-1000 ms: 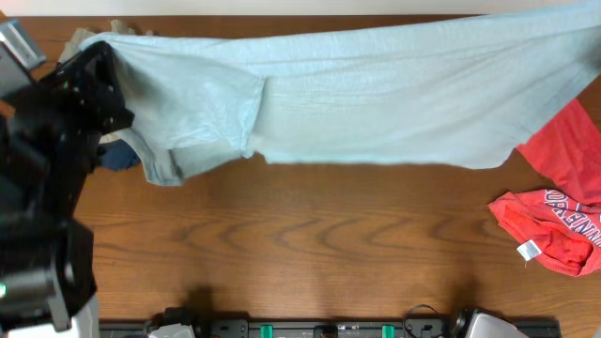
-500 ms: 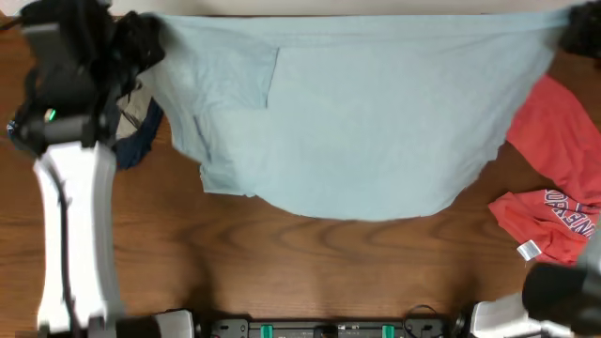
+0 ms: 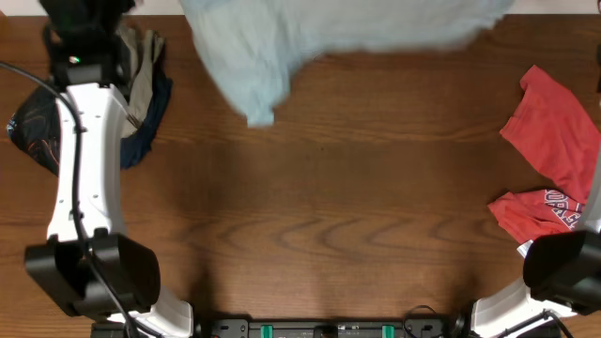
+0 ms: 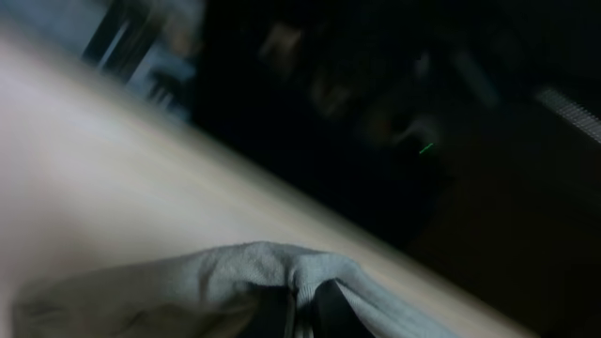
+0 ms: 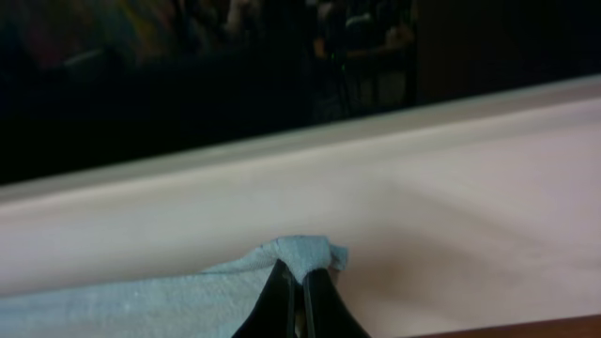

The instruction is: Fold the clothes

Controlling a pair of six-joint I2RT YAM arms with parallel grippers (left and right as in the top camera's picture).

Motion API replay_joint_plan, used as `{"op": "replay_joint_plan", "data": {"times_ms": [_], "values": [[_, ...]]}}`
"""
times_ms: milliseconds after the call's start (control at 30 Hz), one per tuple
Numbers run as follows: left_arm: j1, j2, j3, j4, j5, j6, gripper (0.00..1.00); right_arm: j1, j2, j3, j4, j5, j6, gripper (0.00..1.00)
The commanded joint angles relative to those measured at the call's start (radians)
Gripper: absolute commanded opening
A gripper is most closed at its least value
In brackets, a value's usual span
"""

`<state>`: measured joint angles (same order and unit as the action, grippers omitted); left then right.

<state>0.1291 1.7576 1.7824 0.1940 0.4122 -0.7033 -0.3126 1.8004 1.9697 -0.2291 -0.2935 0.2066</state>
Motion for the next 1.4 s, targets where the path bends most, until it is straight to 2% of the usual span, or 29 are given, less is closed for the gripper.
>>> {"op": "replay_joint_plan", "data": {"times_ms": [0,100,233,333,433,533,667,867,1100,1367], "values": [[0.021,-0.039,0.131,-0.055,-0.010,-0.016,0.06,-0.040,-0.042,0.032,-0.053,0.105,0.031,0.01],[0.021,-0.053,0.155,-0.229,0.096,0.034,0.06,-0.054,-0.042,0.032,-0.200,0.126,-0.024,0.01],[0.018,-0.057,0.151,-0.692,0.149,0.132,0.06,-0.054,-0.034,0.030,-0.451,0.242,-0.098,0.01],[0.013,-0.039,0.137,-1.025,0.149,0.216,0.06,-0.054,-0.018,0.030,-0.623,0.241,-0.174,0.01],[0.002,-0.019,0.101,-1.248,0.148,0.310,0.06,-0.054,0.012,0.030,-0.814,0.241,-0.226,0.01],[-0.006,-0.007,0.035,-1.397,0.145,0.365,0.06,-0.054,0.051,0.030,-1.006,0.241,-0.247,0.01],[-0.011,-0.006,-0.079,-1.475,0.145,0.375,0.06,-0.055,0.114,0.029,-1.210,0.256,-0.249,0.01],[-0.019,-0.006,-0.286,-1.521,0.145,0.424,0.06,-0.055,0.202,0.025,-1.365,0.264,-0.213,0.01],[-0.019,-0.006,-0.464,-1.567,0.067,0.449,0.06,-0.055,0.218,-0.091,-1.384,0.280,-0.164,0.01],[-0.019,-0.009,-0.479,-1.644,-0.029,0.449,0.06,-0.055,0.218,-0.264,-1.336,0.335,-0.109,0.01]]}}
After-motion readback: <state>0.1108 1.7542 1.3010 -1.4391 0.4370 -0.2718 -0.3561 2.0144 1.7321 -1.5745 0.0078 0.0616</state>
